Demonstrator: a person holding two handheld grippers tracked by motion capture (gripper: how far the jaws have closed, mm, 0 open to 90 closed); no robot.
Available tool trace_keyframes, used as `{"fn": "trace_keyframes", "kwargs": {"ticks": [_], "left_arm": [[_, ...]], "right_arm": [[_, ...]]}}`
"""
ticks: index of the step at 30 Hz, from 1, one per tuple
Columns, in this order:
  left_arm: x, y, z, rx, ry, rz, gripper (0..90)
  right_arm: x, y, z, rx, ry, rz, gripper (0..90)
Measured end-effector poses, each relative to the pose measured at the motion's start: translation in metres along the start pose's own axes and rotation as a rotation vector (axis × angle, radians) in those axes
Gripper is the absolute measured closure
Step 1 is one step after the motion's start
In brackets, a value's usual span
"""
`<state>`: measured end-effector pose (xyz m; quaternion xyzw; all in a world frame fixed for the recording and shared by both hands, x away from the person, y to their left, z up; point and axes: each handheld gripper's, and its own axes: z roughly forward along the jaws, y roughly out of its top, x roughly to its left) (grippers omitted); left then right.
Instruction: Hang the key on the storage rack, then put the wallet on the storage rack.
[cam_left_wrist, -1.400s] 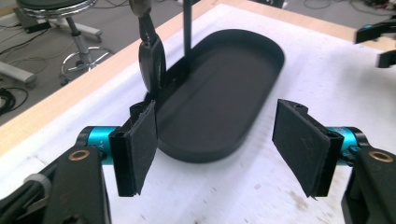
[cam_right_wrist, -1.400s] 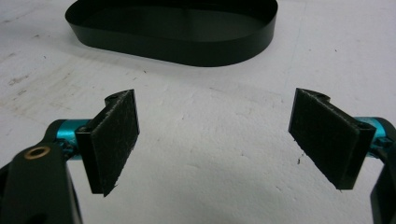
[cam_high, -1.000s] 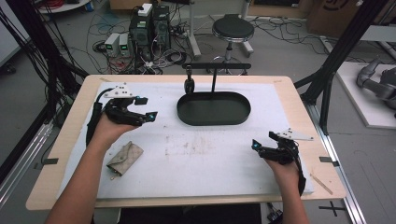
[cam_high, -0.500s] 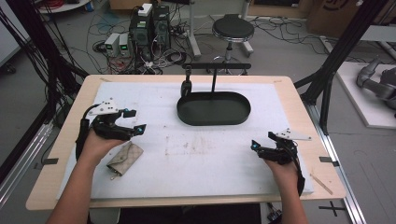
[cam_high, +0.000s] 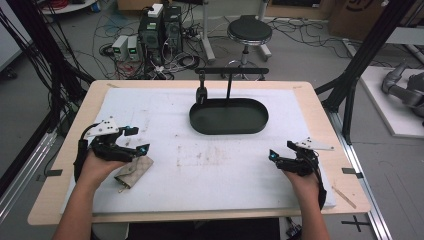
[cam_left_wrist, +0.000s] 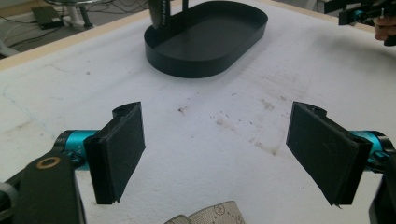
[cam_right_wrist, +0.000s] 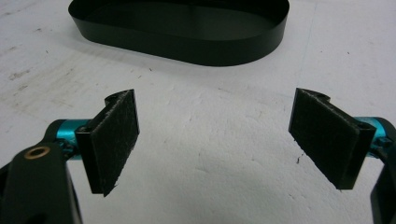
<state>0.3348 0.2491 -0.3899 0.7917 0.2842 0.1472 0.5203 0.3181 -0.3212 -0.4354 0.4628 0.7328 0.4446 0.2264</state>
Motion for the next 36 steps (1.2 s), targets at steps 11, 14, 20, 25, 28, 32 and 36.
{"fn": "trace_keyframes", "kwargs": {"ticks": [11, 14, 20, 25, 28, 32, 36], "left_arm": [[0.004, -0.006, -0.012, -0.006, 0.022, -0.02, 18.3], [0.005, -0.006, -0.015, -0.004, 0.031, -0.024, 18.3], [0.007, -0.006, -0.019, -0.01, 0.051, -0.037, 18.3], [0.006, -0.008, -0.019, 0.0, 0.046, -0.043, 18.3], [0.005, -0.011, -0.019, 0.018, 0.057, -0.044, 18.3], [0.001, -0.014, -0.024, 0.033, 0.08, -0.05, 18.3], [-0.003, -0.017, -0.029, 0.037, 0.093, -0.049, 18.2]], "right_arm": [[0.0, 0.0, 0.002, 0.003, -0.002, -0.001, 16.5], [0.002, 0.002, 0.004, 0.005, 0.007, -0.01, 16.6], [0.002, 0.002, 0.003, 0.001, 0.007, -0.007, 16.6], [0.001, 0.002, 0.002, 0.001, 0.0, -0.003, 16.6], [0.002, 0.002, 0.004, 0.001, 0.003, -0.008, 16.6], [0.003, 0.005, 0.006, -0.001, 0.008, -0.004, 16.6], [0.004, 0.005, 0.008, -0.001, 0.012, -0.013, 16.6]]}}
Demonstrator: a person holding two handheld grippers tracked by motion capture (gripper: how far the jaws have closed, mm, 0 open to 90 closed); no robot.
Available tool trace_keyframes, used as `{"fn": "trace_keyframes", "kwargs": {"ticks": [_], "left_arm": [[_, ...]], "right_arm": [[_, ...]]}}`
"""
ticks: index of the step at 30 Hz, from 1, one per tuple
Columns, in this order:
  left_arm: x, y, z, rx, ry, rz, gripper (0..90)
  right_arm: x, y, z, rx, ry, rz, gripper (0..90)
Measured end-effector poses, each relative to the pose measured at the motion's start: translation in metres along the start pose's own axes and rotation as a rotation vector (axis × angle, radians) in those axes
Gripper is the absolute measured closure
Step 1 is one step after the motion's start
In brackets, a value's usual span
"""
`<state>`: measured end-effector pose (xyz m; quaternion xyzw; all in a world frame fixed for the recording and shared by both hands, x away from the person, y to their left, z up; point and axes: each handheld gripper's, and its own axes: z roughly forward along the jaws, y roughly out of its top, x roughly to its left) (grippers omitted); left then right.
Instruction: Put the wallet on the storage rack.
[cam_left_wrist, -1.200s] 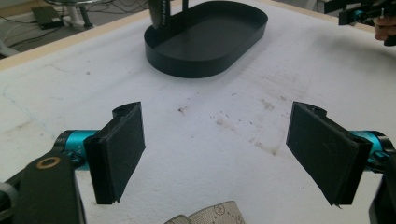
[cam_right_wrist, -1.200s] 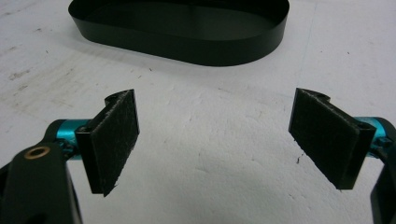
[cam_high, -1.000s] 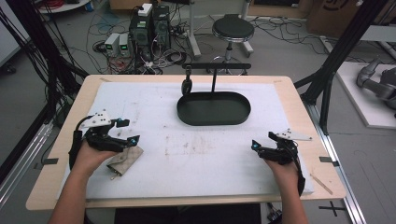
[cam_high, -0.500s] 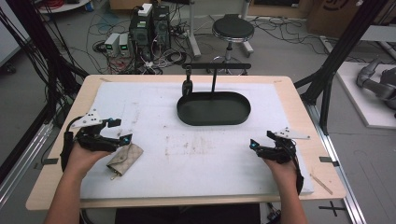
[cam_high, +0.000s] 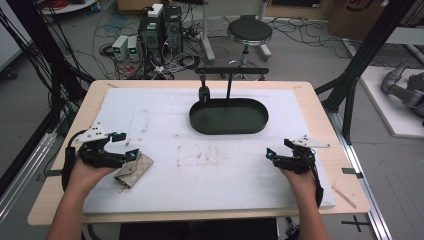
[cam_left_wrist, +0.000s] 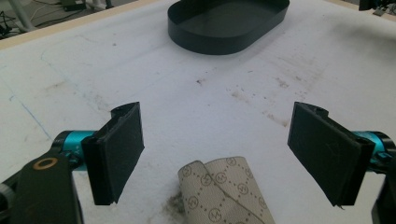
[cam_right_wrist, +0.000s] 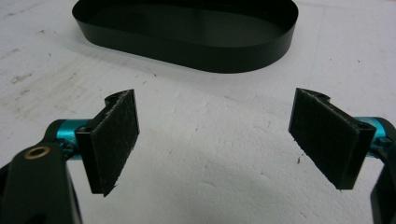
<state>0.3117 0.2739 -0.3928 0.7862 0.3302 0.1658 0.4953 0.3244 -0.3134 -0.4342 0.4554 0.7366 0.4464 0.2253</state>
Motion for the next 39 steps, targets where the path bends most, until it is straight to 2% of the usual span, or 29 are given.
{"fn": "trace_keyframes", "kwargs": {"ticks": [8, 16, 19, 30, 36, 39], "left_arm": [[-0.005, -0.012, 0.002, 0.057, 0.017, -0.006, 17.5], [-0.009, -0.028, 0.002, 0.091, 0.038, -0.035, 17.5], [-0.011, -0.032, 0.005, 0.11, 0.028, -0.031, 17.5], [-0.019, -0.044, 0.018, 0.19, 0.059, -0.013, 17.5], [-0.023, -0.05, 0.022, 0.227, 0.058, -0.011, 17.5], [-0.024, -0.055, 0.025, 0.261, 0.062, -0.008, 17.6]], "right_arm": [[0.001, 0.001, -0.002, -0.008, 0.004, 0.002, 16.6], [0.001, 0.001, -0.002, -0.007, 0.001, 0.001, 16.6], [0.002, 0.001, -0.002, -0.002, 0.004, 0.003, 16.6], [0.001, 0.001, -0.001, -0.001, 0.005, 0.001, 16.6], [0.001, 0.0, 0.0, 0.003, 0.009, -0.004, 16.6], [0.001, 0.0, 0.0, 0.004, 0.009, -0.002, 16.6]]}}
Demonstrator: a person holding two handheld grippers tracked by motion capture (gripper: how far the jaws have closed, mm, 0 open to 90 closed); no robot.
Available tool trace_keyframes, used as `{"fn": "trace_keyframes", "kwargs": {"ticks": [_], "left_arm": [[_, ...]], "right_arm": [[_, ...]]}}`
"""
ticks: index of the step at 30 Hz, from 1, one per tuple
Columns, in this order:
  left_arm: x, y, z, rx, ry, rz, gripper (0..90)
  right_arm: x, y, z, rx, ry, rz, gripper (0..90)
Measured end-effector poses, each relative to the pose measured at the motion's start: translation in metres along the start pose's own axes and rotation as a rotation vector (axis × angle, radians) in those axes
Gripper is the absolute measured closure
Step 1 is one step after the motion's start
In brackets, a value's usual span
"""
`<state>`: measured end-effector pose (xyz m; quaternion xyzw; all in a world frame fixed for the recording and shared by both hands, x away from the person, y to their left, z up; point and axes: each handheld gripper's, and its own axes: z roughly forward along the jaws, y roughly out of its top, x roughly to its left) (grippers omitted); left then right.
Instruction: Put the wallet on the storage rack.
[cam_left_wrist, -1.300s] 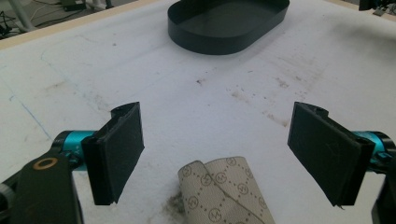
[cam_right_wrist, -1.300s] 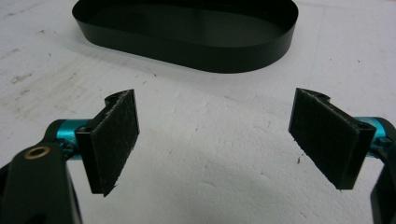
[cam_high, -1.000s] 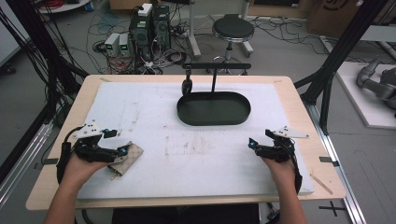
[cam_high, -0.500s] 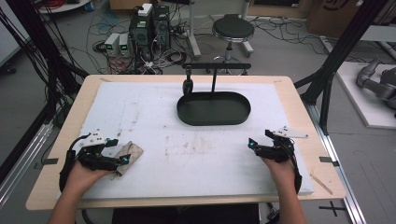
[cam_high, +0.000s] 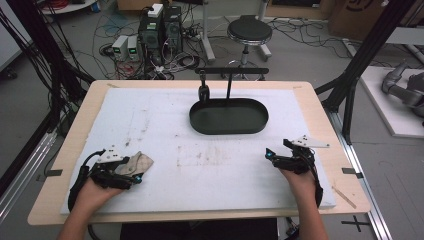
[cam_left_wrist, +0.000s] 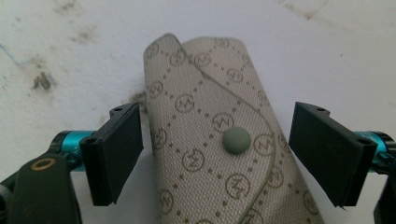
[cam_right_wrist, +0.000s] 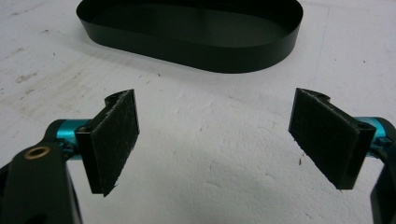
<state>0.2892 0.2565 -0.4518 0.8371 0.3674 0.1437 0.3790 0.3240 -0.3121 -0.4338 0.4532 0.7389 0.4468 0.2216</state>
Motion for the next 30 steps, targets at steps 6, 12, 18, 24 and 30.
{"fn": "trace_keyframes", "kwargs": {"ticks": [6, 12, 18, 24, 30], "left_arm": [[-0.002, -0.002, 0.0, -0.004, 0.02, 0.018, 18.5], [-0.001, -0.003, -0.003, -0.026, 0.025, 0.011, 29.6], [0.0, 0.0, -0.004, -0.028, 0.017, 0.002, 35.7], [-0.002, 0.011, -0.004, -0.057, -0.019, 0.021, 36.5], [-0.005, 0.031, 0.0, -0.107, -0.06, 0.032, 36.5]], "right_arm": [[0.001, 0.0, 0.001, 0.003, 0.002, 0.003, 16.6], [0.001, 0.0, 0.001, 0.005, 0.0, -0.001, 16.6], [0.0, -0.001, 0.001, 0.006, 0.0, -0.007, 16.6], [0.001, -0.001, 0.001, 0.008, 0.003, 0.001, 16.5], [0.0, -0.003, 0.0, 0.009, 0.0, 0.006, 16.6]]}}
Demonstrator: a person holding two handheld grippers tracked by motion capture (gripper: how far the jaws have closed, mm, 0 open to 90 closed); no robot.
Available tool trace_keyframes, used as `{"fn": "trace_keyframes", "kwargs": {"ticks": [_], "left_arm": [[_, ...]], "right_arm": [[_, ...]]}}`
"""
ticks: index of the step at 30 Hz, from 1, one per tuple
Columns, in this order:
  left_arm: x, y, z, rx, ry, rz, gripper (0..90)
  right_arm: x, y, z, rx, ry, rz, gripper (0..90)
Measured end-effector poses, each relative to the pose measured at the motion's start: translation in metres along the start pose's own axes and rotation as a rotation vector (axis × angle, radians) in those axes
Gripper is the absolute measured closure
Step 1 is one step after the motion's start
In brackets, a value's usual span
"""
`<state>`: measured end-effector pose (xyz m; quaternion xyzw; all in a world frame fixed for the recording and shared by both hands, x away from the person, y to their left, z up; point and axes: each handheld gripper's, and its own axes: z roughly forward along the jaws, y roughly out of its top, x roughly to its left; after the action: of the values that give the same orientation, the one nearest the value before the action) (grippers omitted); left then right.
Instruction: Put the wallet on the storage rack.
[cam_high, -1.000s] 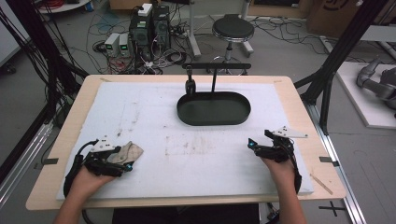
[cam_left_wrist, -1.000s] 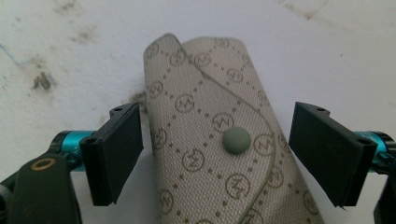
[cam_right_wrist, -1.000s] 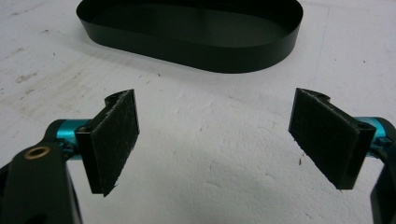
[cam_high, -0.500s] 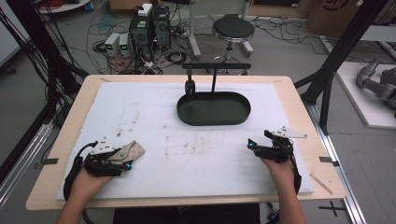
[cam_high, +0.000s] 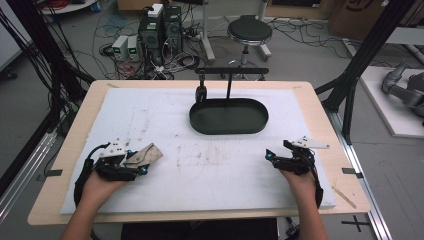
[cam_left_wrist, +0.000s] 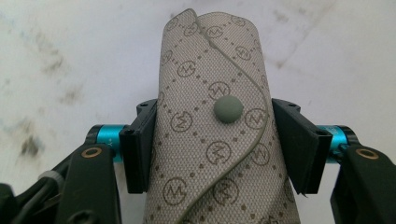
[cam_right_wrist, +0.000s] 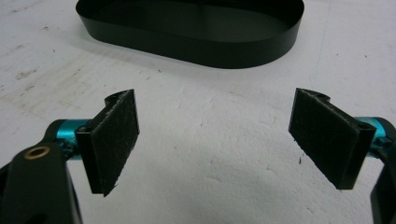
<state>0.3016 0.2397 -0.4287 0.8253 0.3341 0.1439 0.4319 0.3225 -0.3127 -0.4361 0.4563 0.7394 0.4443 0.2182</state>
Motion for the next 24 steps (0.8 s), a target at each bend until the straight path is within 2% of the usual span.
{"fn": "trace_keyframes", "kwargs": {"ticks": [3, 4, 5, 6, 9, 11, 13, 18, 24], "left_arm": [[-0.002, 0.018, 0.008, -0.011, -0.024, 0.035, 36.5], [-0.002, 0.018, 0.008, -0.011, -0.024, 0.035, 36.6], [-0.002, 0.029, 0.013, -0.018, -0.034, 0.051, 36.6], [-0.002, 0.029, 0.013, -0.018, -0.034, 0.051, 36.5], [-0.001, 0.054, 0.023, -0.052, -0.074, 0.069, 36.6], [-0.002, 0.059, 0.025, -0.056, -0.074, 0.077, 36.6], [-0.001, 0.075, 0.031, -0.046, -0.08, 0.109, 36.6], [-0.002, 0.089, 0.039, -0.042, -0.088, 0.131, 36.5], [-0.005, 0.109, 0.056, -0.031, -0.114, 0.159, 36.6]], "right_arm": [[0.0, 0.0, 0.0, 0.003, 0.0, 0.004, 16.6], [0.0, 0.0, 0.0, 0.002, -0.001, 0.0, 16.6], [0.0, 0.0, 0.0, 0.001, 0.0, 0.0, 16.6], [0.0, 0.0, 0.0, 0.001, 0.001, -0.002, 16.6], [0.001, -0.001, 0.0, 0.001, 0.001, 0.0, 16.6], [0.001, -0.001, 0.0, 0.001, 0.001, 0.002, 16.6], [0.0, -0.001, -0.001, 0.003, 0.003, 0.004, 16.6], [-0.001, -0.002, -0.002, 0.0, 0.001, 0.001, 16.6], [-0.001, -0.002, -0.001, 0.001, 0.004, 0.006, 16.6]]}}
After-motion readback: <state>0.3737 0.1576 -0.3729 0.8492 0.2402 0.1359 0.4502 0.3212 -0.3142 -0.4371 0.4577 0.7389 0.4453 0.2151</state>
